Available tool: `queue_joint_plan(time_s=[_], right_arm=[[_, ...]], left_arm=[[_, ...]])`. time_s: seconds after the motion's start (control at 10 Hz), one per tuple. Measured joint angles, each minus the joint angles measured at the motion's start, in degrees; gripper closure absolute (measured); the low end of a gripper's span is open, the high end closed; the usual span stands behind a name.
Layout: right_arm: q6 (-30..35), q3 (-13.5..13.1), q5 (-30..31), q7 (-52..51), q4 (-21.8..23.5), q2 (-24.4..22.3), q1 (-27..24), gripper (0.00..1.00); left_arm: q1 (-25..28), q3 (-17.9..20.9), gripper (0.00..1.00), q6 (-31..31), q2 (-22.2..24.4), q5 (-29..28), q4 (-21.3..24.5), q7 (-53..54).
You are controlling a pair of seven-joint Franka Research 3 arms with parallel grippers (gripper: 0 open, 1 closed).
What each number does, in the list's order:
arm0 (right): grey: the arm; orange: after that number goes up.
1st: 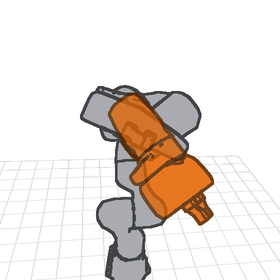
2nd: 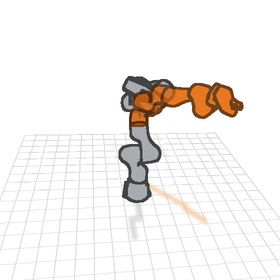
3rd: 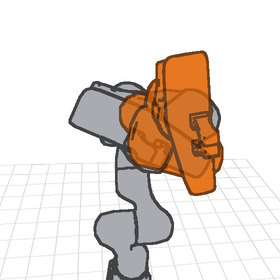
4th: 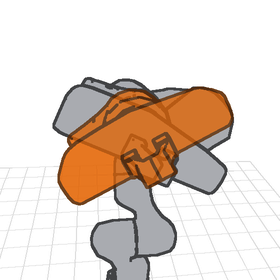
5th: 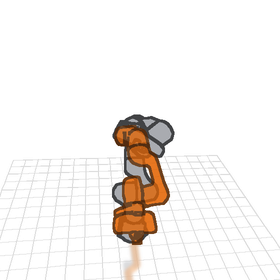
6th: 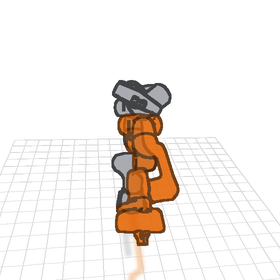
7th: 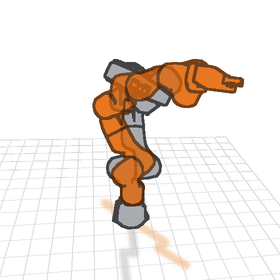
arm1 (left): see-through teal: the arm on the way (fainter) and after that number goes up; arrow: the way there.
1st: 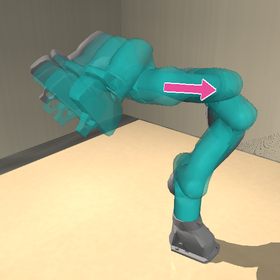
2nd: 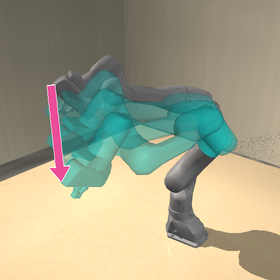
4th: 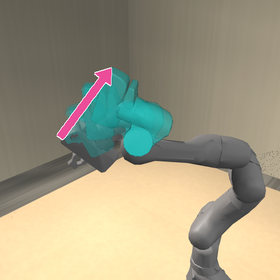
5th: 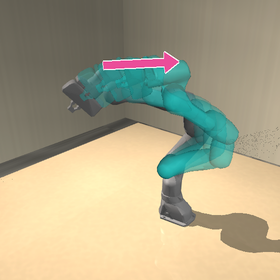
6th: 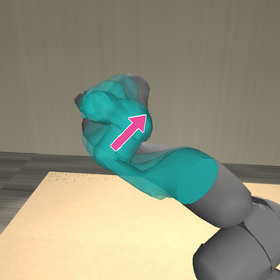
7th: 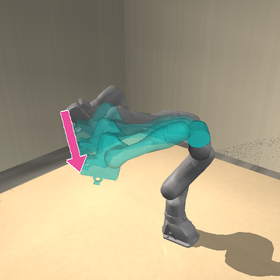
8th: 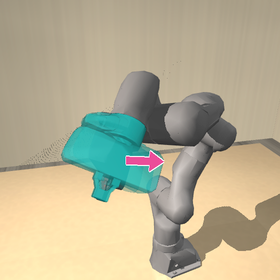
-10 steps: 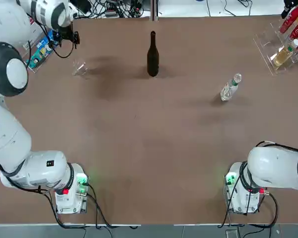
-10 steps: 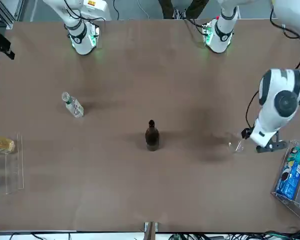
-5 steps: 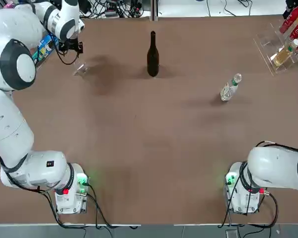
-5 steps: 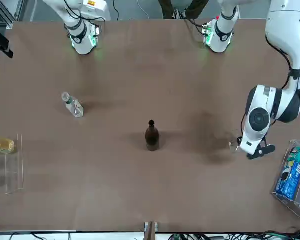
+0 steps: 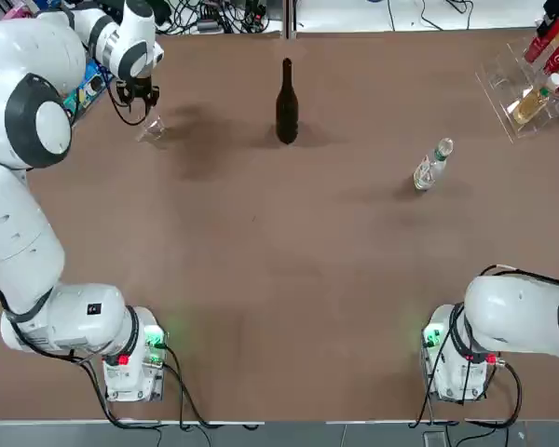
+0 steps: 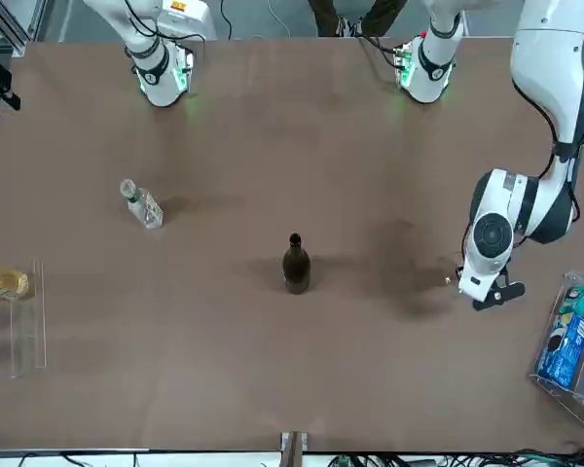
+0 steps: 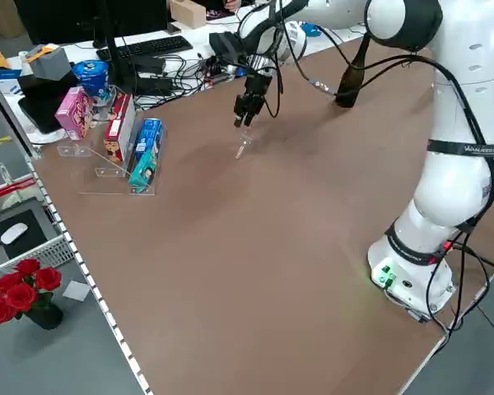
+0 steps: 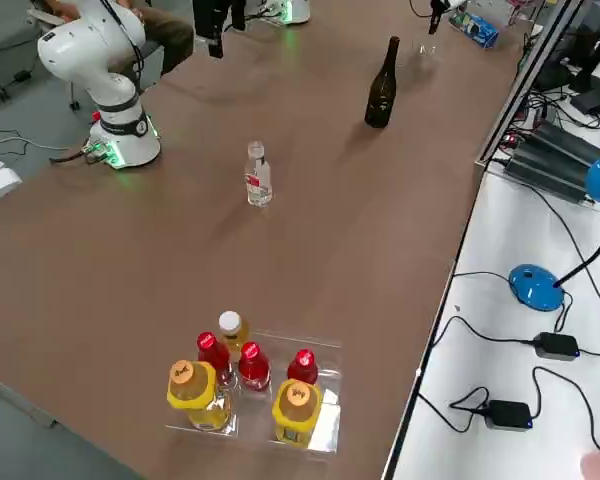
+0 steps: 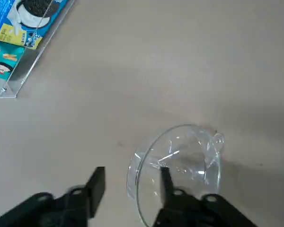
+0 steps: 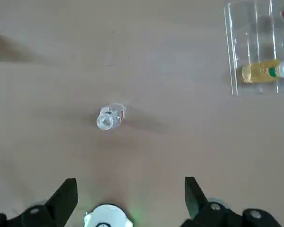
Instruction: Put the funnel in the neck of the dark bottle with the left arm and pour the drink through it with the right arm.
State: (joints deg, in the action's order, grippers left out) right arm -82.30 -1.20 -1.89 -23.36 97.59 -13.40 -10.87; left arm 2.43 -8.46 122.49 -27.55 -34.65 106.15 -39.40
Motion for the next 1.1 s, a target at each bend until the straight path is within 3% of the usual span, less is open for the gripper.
queue_joint_plan(time_s=[0.2,0.4,0.7,1.1], right_arm=[[-0.19,-2.38,-2.29,-9.98,0.23,0.00,-0.02,0.00],[-0.24,-5.99,-4.71,-20.77,0.85,0.02,-0.11,0.00],[-3.13,-11.80,-9.57,-37.09,5.43,0.18,-0.17,0.00],[-9.01,-18.10,-17.78,-62.46,14.92,0.88,-0.22,0.00]], left_arm=[[0.02,0.03,0.82,-0.05,-0.08,-0.51,0.33,0.13],[0.00,0.03,0.92,-1.12,0.01,-2.65,0.37,0.26],[0.23,-2.40,0.96,-3.07,1.39,-2.93,-1.15,0.93],[0.16,-8.14,0.96,-9.13,9.18,8.84,-11.67,2.93]])
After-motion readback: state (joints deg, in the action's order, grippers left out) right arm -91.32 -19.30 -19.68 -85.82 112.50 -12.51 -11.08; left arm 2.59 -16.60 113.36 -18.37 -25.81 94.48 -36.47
